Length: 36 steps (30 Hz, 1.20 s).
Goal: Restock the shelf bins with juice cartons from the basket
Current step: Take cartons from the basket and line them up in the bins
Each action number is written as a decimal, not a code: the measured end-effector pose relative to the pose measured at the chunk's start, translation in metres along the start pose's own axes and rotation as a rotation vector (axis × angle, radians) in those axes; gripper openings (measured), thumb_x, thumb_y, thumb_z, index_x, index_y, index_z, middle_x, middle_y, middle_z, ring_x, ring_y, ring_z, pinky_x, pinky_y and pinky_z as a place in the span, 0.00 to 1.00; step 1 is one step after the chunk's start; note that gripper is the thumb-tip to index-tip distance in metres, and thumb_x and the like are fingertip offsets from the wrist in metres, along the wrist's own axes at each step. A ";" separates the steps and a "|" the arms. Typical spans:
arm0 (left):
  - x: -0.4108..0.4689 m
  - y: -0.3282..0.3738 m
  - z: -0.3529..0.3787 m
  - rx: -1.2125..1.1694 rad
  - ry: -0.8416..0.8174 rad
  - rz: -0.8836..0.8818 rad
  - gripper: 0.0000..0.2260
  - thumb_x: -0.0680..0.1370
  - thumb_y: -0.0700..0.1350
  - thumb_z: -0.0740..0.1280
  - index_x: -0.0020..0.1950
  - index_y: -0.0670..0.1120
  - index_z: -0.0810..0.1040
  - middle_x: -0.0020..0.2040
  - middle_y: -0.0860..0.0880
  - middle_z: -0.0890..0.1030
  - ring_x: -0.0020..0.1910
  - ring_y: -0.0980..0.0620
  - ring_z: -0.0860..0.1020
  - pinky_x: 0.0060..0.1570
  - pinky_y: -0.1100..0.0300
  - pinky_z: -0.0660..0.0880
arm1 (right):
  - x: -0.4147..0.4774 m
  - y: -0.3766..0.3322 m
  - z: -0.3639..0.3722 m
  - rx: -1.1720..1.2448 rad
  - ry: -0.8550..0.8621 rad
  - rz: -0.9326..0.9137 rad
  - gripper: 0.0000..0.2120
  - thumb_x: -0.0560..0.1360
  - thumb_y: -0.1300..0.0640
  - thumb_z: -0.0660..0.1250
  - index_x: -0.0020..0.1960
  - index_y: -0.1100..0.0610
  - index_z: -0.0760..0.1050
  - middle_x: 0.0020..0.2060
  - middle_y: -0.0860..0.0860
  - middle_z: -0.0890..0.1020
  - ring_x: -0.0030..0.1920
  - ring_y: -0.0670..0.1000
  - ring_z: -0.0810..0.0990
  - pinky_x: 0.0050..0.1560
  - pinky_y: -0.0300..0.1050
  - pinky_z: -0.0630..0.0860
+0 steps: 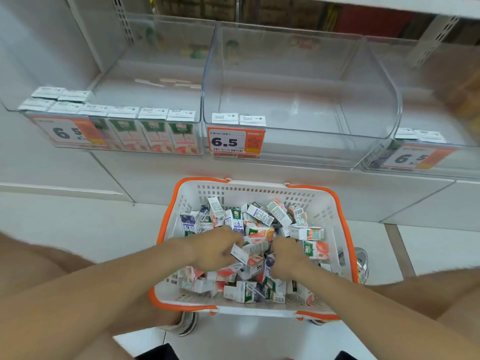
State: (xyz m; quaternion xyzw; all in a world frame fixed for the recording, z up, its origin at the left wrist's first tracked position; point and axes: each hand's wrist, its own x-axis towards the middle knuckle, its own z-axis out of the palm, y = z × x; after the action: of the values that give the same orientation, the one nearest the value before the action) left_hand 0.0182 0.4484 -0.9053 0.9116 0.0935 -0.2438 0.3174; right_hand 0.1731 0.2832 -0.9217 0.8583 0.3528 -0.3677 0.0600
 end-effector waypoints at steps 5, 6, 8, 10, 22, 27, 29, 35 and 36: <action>-0.019 0.021 -0.043 -0.306 0.237 -0.064 0.08 0.85 0.50 0.65 0.63 0.51 0.71 0.46 0.50 0.74 0.37 0.56 0.71 0.38 0.61 0.69 | -0.029 -0.005 -0.065 0.399 0.048 -0.141 0.28 0.75 0.63 0.71 0.73 0.53 0.71 0.62 0.55 0.77 0.47 0.51 0.78 0.38 0.39 0.76; -0.023 0.026 -0.051 -0.376 0.288 -0.073 0.08 0.85 0.51 0.65 0.62 0.52 0.72 0.47 0.49 0.76 0.36 0.56 0.73 0.37 0.61 0.70 | -0.037 -0.007 -0.078 0.528 0.100 -0.144 0.26 0.74 0.61 0.73 0.70 0.53 0.74 0.58 0.53 0.78 0.45 0.50 0.79 0.38 0.40 0.77; -0.033 0.036 -0.068 -0.517 0.399 -0.112 0.09 0.84 0.54 0.66 0.62 0.55 0.73 0.53 0.48 0.78 0.39 0.56 0.78 0.39 0.61 0.72 | -0.054 -0.011 -0.099 0.840 0.254 -0.130 0.17 0.71 0.61 0.76 0.59 0.56 0.80 0.49 0.53 0.82 0.38 0.48 0.82 0.36 0.43 0.78; -0.042 0.045 -0.084 -0.681 0.487 -0.157 0.10 0.82 0.57 0.69 0.60 0.56 0.75 0.56 0.47 0.81 0.45 0.53 0.80 0.44 0.57 0.73 | -0.069 -0.013 -0.112 1.165 0.412 -0.131 0.12 0.70 0.63 0.77 0.52 0.62 0.80 0.40 0.55 0.83 0.32 0.50 0.81 0.34 0.48 0.79; -0.079 0.112 -0.145 -1.111 0.619 0.034 0.21 0.74 0.49 0.78 0.58 0.43 0.72 0.47 0.42 0.87 0.42 0.46 0.82 0.43 0.54 0.76 | -0.126 -0.027 -0.153 1.225 0.489 -0.505 0.21 0.70 0.69 0.75 0.57 0.49 0.83 0.50 0.52 0.85 0.46 0.60 0.87 0.46 0.57 0.86; -0.084 0.115 -0.166 -1.206 0.580 0.120 0.25 0.73 0.39 0.76 0.69 0.42 0.75 0.60 0.38 0.85 0.51 0.42 0.84 0.52 0.46 0.77 | -0.130 -0.022 -0.179 1.277 0.451 -0.532 0.19 0.74 0.71 0.68 0.60 0.55 0.81 0.51 0.54 0.87 0.41 0.53 0.85 0.38 0.44 0.81; -0.081 0.124 -0.173 -1.161 0.584 0.131 0.22 0.74 0.42 0.76 0.68 0.45 0.79 0.54 0.44 0.87 0.48 0.47 0.84 0.50 0.51 0.76 | -0.132 -0.020 -0.189 1.263 0.443 -0.553 0.18 0.75 0.70 0.68 0.61 0.55 0.81 0.51 0.53 0.88 0.44 0.53 0.86 0.39 0.42 0.80; -0.055 0.150 -0.185 -1.064 0.748 0.124 0.27 0.68 0.52 0.85 0.61 0.42 0.81 0.55 0.37 0.84 0.48 0.41 0.85 0.58 0.37 0.80 | -0.134 -0.011 -0.219 1.249 0.469 -0.488 0.11 0.73 0.57 0.71 0.54 0.56 0.81 0.50 0.57 0.87 0.42 0.54 0.83 0.45 0.50 0.79; -0.050 0.155 -0.186 -1.062 0.796 0.107 0.30 0.65 0.53 0.86 0.60 0.42 0.79 0.56 0.39 0.85 0.49 0.41 0.86 0.58 0.37 0.81 | -0.135 -0.008 -0.225 1.254 0.461 -0.482 0.11 0.73 0.57 0.71 0.54 0.55 0.82 0.51 0.59 0.87 0.42 0.56 0.83 0.47 0.52 0.79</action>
State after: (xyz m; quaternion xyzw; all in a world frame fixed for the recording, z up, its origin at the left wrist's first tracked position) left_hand 0.0971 0.4428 -0.6713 0.6554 0.2655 0.2067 0.6762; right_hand 0.2360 0.2948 -0.6673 0.6852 0.2582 -0.3134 -0.6047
